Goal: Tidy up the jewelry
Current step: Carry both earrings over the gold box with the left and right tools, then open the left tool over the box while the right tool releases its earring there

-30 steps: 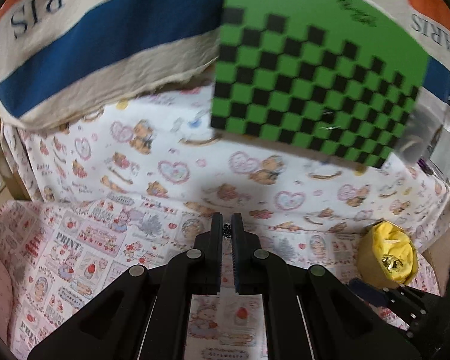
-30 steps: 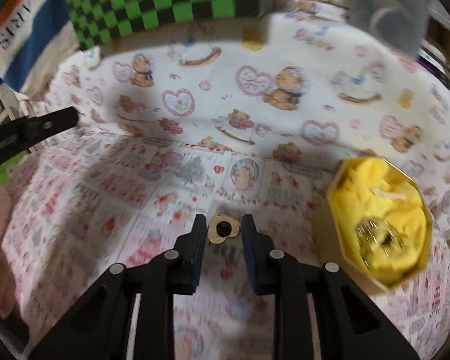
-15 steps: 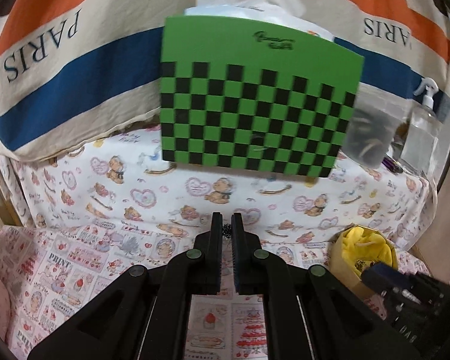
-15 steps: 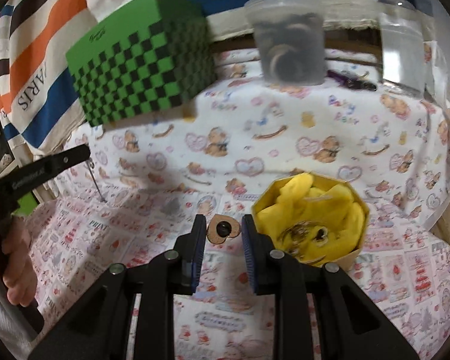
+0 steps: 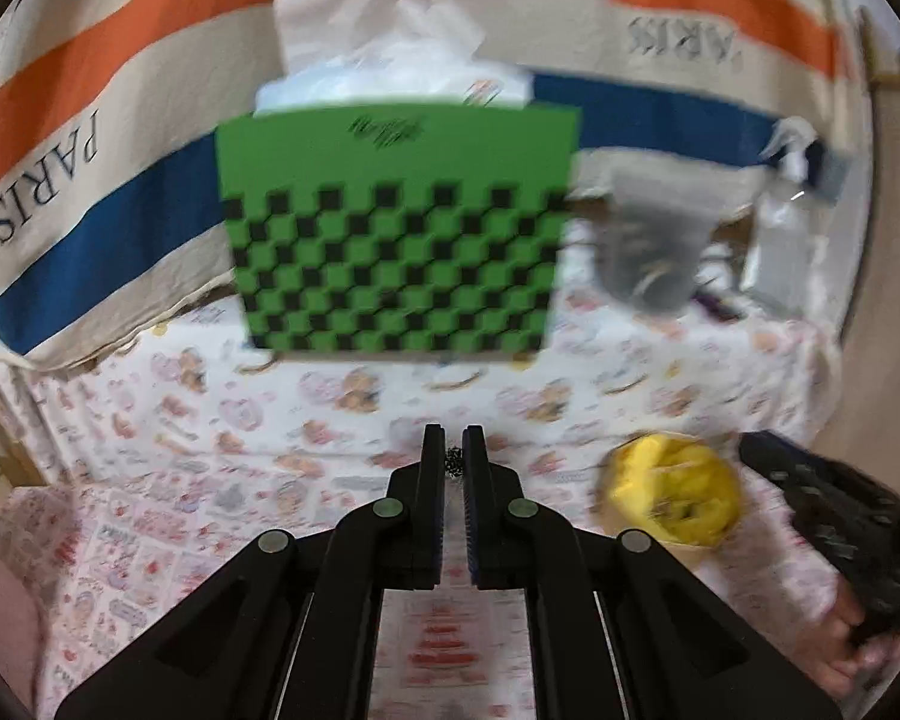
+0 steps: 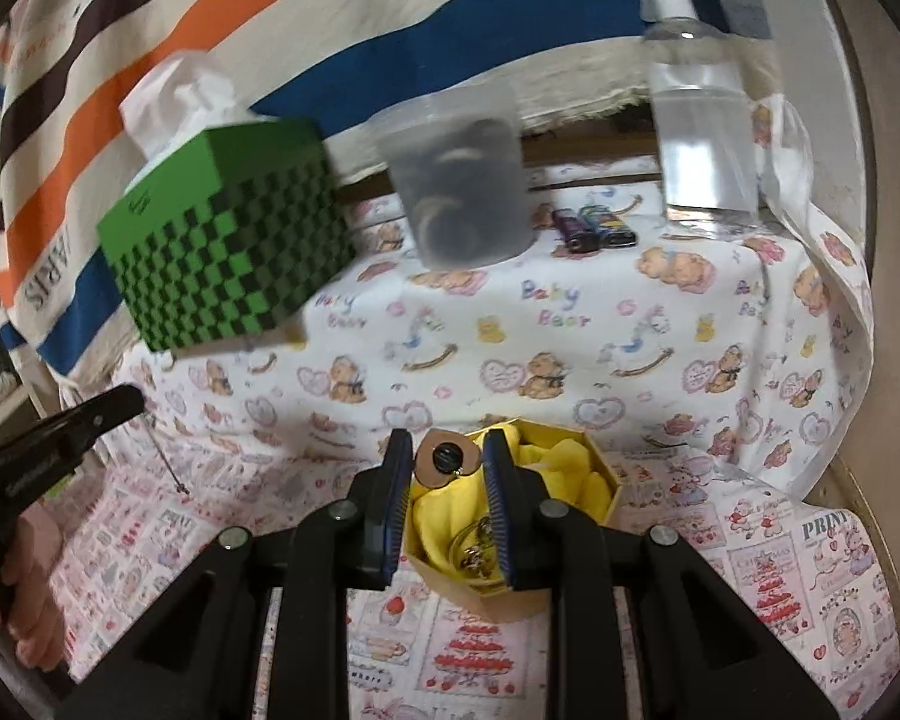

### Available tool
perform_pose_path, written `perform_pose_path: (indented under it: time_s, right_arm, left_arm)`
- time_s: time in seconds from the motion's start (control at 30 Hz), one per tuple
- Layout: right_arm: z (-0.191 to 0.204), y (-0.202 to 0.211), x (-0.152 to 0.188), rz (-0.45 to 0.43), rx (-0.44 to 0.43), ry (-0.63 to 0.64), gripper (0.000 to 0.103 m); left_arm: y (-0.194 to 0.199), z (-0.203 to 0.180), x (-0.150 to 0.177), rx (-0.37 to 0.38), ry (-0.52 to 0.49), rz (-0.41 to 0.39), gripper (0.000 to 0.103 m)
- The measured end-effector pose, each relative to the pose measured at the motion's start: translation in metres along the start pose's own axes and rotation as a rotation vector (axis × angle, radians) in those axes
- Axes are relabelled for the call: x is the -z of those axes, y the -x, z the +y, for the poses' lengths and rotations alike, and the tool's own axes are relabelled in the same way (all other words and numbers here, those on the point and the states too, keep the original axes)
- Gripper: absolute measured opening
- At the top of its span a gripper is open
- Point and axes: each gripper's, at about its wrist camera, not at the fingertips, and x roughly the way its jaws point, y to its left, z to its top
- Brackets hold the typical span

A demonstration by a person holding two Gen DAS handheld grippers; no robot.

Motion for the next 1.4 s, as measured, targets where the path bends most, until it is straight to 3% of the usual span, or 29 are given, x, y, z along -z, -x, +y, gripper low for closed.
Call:
perform_pose_path:
  time_s: [0.23, 0.43, 0.57, 0.63, 0.7, 0.87, 0.97, 1.13, 1.2, 1.27, 1.4]
  right_arm:
    - [-0.024, 0.014, -0.011, -0.039, -0.021, -0.049, 0.022]
    - [-0.039, 0.005, -0.012, -0.011, -0.041, -0.107, 0.022]
    - [-0.057, 0.001, -0.012, -0.012, -0.041, -0.159, 0.023]
    - [-0.069, -0.007, -0.005, 0.017, -0.093, -0.262, 0.023]
    - [-0.073, -0.012, -0.003, 0.042, -0.14, -0.292, 0.023]
    - [-0.083, -0.021, 0.001, 0.092, -0.22, -0.366, 0.024]
    - [-0.09, -0.037, 0.008, 0.168, -0.315, -0.434, 0.024]
    - [-0.085, -0.041, 0.01, 0.189, -0.279, -0.407, 0.024]
    - [-0.084, -0.039, 0.009, 0.184, -0.284, -0.411, 0.025]
    - [-0.085, -0.037, 0.007, 0.17, -0.271, -0.416, 0.042]
    - [-0.088, -0.03, 0.003, 0.143, -0.217, -0.411, 0.049]
  left_arm:
    - [0.01, -0.032, -0.024, 0.053, -0.016, -0.018, 0.005]
    - [0.006, -0.065, -0.046, 0.079, -0.037, -0.024, 0.005]
    - [-0.013, -0.085, -0.05, 0.14, -0.063, 0.048, 0.005]
    - [-0.023, -0.094, -0.048, 0.181, -0.087, 0.083, 0.005]
    - [-0.033, -0.101, -0.045, 0.171, -0.087, 0.096, 0.005]
    - [-0.06, -0.109, -0.039, 0.24, -0.041, 0.172, 0.005]
    - [-0.071, -0.117, -0.036, 0.219, -0.055, 0.175, 0.005]
    - [-0.083, -0.122, -0.034, 0.272, -0.028, 0.2, 0.005]
    - [-0.08, -0.122, -0.035, 0.278, -0.024, 0.189, 0.012]
    - [-0.076, -0.122, -0.036, 0.26, -0.033, 0.17, 0.024]
    - [-0.059, -0.115, -0.041, 0.235, -0.04, 0.125, 0.041]
